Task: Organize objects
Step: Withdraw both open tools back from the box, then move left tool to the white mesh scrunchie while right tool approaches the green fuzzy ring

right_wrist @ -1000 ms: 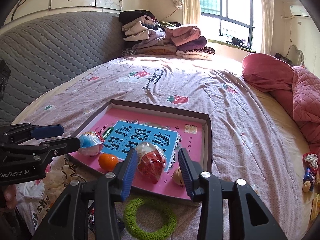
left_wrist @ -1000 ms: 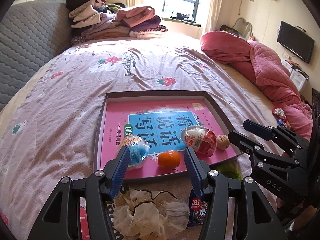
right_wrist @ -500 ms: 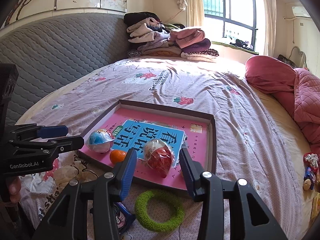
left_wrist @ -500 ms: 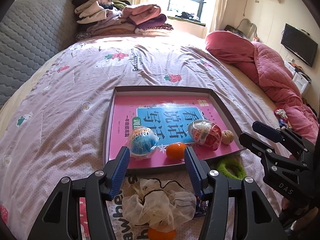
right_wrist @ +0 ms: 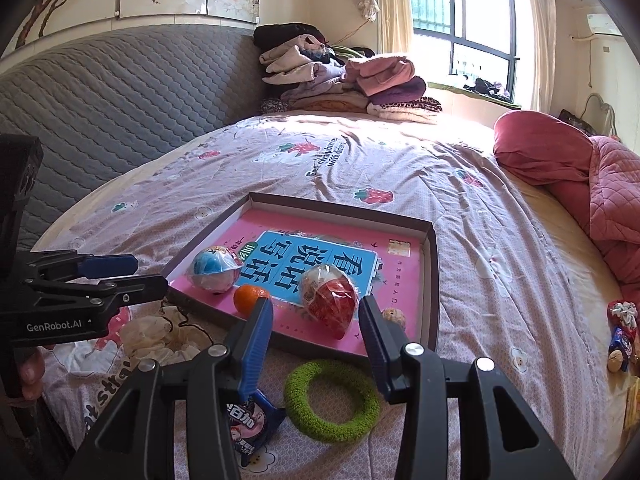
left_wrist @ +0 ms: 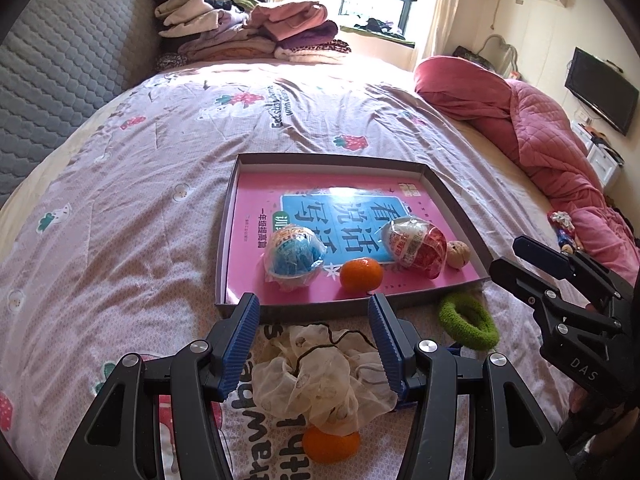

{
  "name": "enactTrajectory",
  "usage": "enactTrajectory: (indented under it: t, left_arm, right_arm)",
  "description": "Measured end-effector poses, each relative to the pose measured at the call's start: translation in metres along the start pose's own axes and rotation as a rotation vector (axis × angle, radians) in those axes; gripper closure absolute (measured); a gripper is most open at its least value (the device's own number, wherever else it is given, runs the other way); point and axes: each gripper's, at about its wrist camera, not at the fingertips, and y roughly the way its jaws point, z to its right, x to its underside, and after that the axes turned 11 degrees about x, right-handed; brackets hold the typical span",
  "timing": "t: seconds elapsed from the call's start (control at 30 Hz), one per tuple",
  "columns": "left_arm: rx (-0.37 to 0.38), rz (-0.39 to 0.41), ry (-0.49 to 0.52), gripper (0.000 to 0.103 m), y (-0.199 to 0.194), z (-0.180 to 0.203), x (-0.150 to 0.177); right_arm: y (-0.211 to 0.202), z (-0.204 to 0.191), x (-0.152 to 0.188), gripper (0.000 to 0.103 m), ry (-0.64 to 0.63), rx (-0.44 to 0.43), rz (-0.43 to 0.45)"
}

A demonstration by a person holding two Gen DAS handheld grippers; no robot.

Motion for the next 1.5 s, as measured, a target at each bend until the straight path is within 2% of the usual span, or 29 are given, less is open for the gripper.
enactTrajectory:
  t: [0.47,1.5]
  left_arm:
    - [0.002,-0.023,-0.001,0.045,0.002,0.000,0.010]
    - [0.000,-0.066,-0.009,0.045,0.000,-0.003,0.033]
  right_arm:
    - [-0.006,0.010,0.021,0.058,0.007,0.019,-0.030]
    - [-0.013,-0.002,0.047,0.058,-0.045,0.032,-0.069]
